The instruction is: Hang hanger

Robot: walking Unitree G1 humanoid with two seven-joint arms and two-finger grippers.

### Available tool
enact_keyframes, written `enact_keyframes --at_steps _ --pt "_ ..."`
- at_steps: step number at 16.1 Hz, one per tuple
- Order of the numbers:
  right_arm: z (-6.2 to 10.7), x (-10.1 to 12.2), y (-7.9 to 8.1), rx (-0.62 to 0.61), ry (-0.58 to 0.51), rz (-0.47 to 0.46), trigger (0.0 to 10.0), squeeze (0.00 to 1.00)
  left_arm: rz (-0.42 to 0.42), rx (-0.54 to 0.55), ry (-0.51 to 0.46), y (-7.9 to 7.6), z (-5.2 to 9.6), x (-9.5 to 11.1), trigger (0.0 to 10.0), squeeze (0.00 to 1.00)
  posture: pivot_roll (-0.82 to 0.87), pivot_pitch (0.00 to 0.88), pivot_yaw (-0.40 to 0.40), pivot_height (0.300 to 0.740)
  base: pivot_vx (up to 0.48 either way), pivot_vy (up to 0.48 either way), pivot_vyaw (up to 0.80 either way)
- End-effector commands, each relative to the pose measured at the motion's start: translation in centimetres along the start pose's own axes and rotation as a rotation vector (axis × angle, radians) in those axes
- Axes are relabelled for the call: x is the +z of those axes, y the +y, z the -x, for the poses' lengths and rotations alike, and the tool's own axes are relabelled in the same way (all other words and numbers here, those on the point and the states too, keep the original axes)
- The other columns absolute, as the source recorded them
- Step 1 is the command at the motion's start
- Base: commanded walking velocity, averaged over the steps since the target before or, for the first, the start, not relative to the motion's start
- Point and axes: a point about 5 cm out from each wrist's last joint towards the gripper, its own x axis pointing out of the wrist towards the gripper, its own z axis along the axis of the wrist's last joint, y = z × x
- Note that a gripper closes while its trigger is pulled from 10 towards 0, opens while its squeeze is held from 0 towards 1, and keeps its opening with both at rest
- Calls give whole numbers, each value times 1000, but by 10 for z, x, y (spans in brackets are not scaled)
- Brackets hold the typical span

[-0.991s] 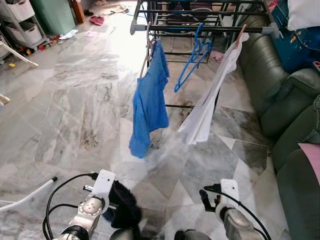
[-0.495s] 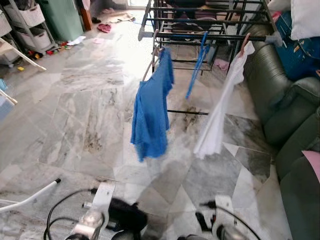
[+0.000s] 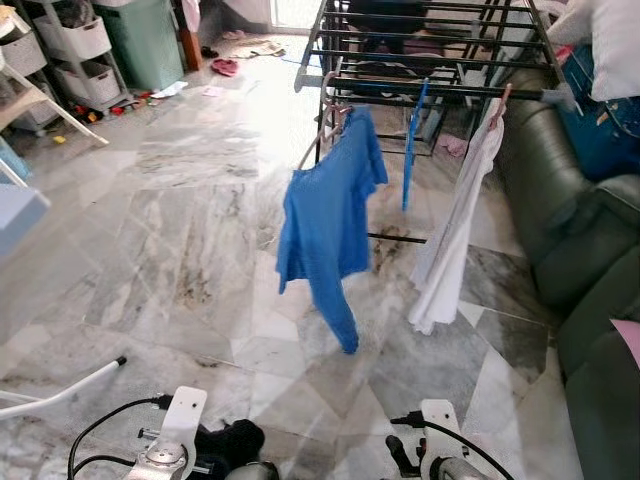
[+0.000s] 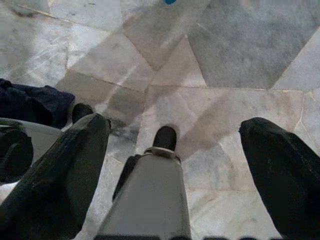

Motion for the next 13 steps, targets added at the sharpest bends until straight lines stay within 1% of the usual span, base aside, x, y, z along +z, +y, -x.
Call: enact_keyframes --at_steps 1,3,4,6,7,9,13 --pt "1 -7 0 -2 35 -2 10000 0 -7 10 1 2 0 2 10000 0 -43 51 11 740 0 0 0" --pt "2 -11 -2 -15 49 -13 10000 0 -13 3 -6 2 0 3 10000 0 -49 51 14 740 0 0 0" --pt "3 -14 -5 -29 55 -36 10000 0 -1 -6 -17 1 0 6 10000 0 -51 53 16 740 0 0 0" --pt "4 -17 -8 -55 55 -61 10000 0 -15 -23 -31 -2 -1 11 10000 0 -68 55 23 740 0 0 0" --pt "5 -19 -12 -86 53 -82 10000 0 -29 -39 -43 -6 -1 16 10000 0 -80 57 30 740 0 0 0" --pt "7 -24 -15 -94 60 -96 10000 0 -50 -57 -61 -12 -2 25 10000 0 -94 58 36 740 0 0 0" --pt "8 -28 -16 -101 66 -95 10000 0 -47 -52 -49 -6 -1 17 10000 0 -113 56 41 740 0 0 0"
